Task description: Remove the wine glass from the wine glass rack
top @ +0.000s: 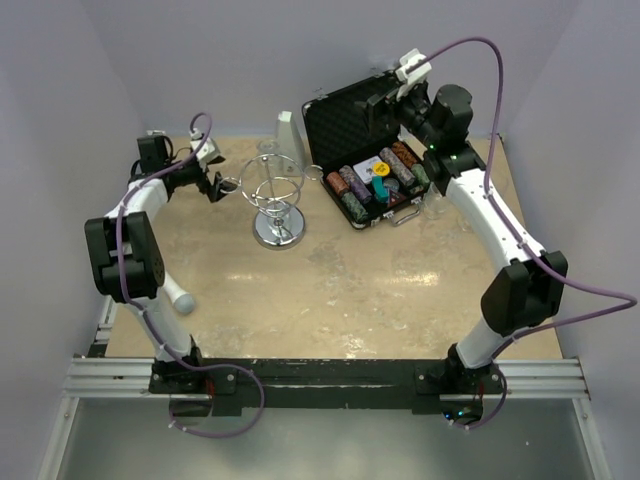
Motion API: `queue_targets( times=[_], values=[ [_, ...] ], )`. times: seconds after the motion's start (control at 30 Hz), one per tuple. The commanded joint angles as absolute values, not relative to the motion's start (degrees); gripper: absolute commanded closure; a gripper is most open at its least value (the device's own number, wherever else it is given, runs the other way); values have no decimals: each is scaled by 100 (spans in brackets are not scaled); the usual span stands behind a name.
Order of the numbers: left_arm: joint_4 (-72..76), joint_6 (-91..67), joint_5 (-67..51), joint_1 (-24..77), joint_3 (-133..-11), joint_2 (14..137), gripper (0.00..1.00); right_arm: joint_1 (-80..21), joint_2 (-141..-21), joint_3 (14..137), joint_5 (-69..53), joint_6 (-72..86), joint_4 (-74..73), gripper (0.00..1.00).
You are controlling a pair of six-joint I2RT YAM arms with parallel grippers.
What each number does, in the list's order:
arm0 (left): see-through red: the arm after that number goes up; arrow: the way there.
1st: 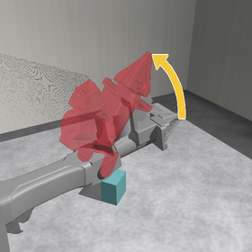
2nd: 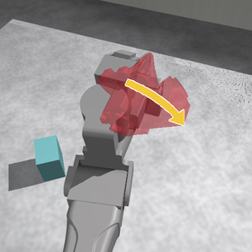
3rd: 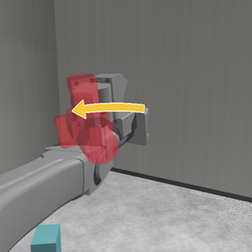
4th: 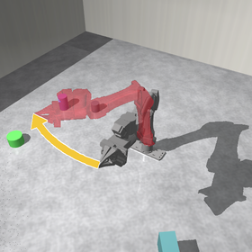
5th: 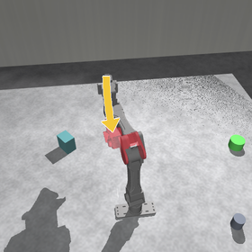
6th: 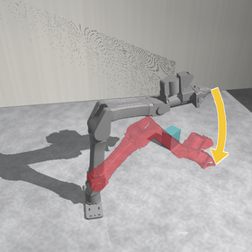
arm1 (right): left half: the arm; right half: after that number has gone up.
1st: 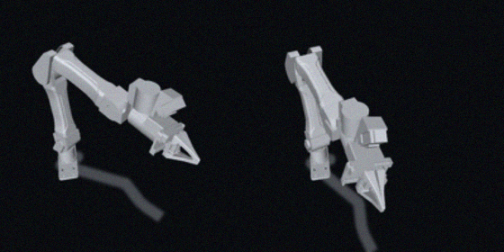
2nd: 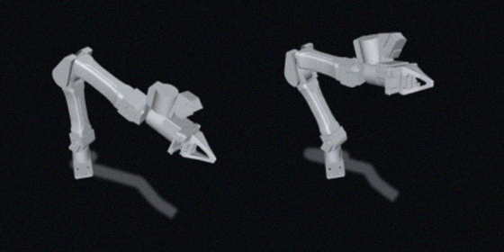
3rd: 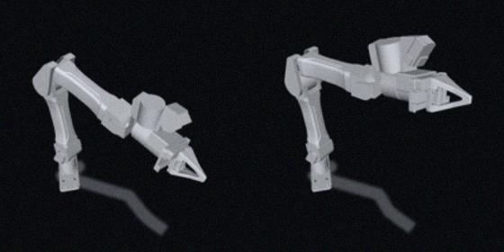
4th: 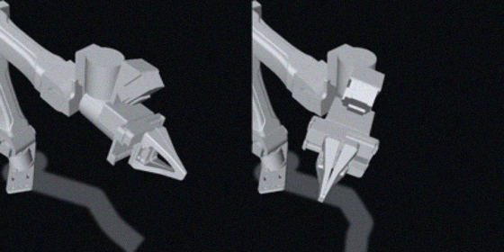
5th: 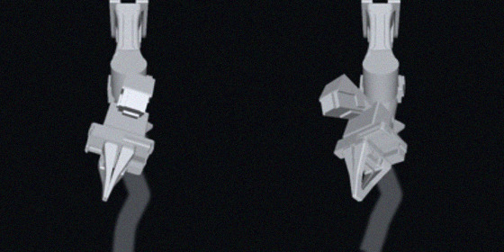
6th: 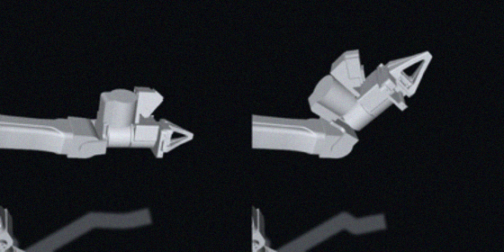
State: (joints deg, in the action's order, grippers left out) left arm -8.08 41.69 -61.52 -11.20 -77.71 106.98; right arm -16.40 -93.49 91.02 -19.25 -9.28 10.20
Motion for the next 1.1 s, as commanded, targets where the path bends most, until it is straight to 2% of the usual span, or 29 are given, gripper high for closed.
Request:
queue_targets(
  times=[0.0,0.17,0.57,1.07],
  values=[
    [277,4291,-6873,-967,-7796,10766,0,-1661,-9509,9413,-2022,-1002,695,2],
    [1080,3525,-7075,-827,-7857,10995,2,-1661,-9589,9579,-1995,-1037,379,2],
    [1099,3551,-7436,-448,-7919,11039,10,-1705,-9545,9439,-1617,-1099,369,1],
    [1037,3612,-7594,-211,-7901,11127,14,-1810,-9431,9316,-1538,-1247,264,1]
  ],
)
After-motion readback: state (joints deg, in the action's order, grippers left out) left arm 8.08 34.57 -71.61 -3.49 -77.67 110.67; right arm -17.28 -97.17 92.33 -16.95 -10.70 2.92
